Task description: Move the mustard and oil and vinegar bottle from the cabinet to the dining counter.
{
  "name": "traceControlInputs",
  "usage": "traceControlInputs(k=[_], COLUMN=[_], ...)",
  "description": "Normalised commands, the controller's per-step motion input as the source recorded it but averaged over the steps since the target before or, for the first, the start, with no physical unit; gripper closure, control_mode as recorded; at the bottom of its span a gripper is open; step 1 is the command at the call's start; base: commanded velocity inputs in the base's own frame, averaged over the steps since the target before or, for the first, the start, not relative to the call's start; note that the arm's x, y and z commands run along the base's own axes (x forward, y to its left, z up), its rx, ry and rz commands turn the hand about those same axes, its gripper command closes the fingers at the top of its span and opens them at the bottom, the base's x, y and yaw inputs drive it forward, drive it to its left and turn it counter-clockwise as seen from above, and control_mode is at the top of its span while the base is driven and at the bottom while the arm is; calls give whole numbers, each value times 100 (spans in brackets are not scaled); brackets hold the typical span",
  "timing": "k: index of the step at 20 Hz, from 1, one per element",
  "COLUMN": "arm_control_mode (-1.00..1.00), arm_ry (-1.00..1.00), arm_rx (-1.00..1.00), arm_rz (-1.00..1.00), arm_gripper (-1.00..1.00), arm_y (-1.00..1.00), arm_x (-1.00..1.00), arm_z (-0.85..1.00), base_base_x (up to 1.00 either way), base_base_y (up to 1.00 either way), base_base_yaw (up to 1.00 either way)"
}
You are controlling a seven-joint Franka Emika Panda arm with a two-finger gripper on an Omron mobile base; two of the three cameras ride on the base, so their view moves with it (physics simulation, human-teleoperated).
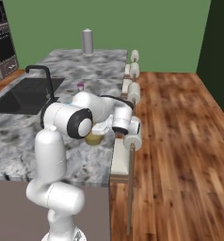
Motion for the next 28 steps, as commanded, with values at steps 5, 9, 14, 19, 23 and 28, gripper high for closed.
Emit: traceControlInputs(k=[5, 9, 14, 19, 23, 28], arm_control_mode=[-100, -100, -100, -100, -100, -100], arm_ry=[-9, -7, -7, -7, -3, -3], arm_rx=[0, 0, 0, -1, 0, 0], arm_rz=[0, 0, 0, 0, 0, 0], arm_gripper=[100, 100, 100, -100, -100, -100], arm_y=[0, 0, 0, 0, -2, -1], arm_x=[-7, 0, -1, -13, -3, 0], arm_z=[-41, -39, -35, -40, -35, -24], base_base_x=[0, 0, 0, 0, 0, 0], base_base_y=[0, 0, 0, 0, 0, 0], base_base_yaw=[0, 0, 0, 0, 0, 0])
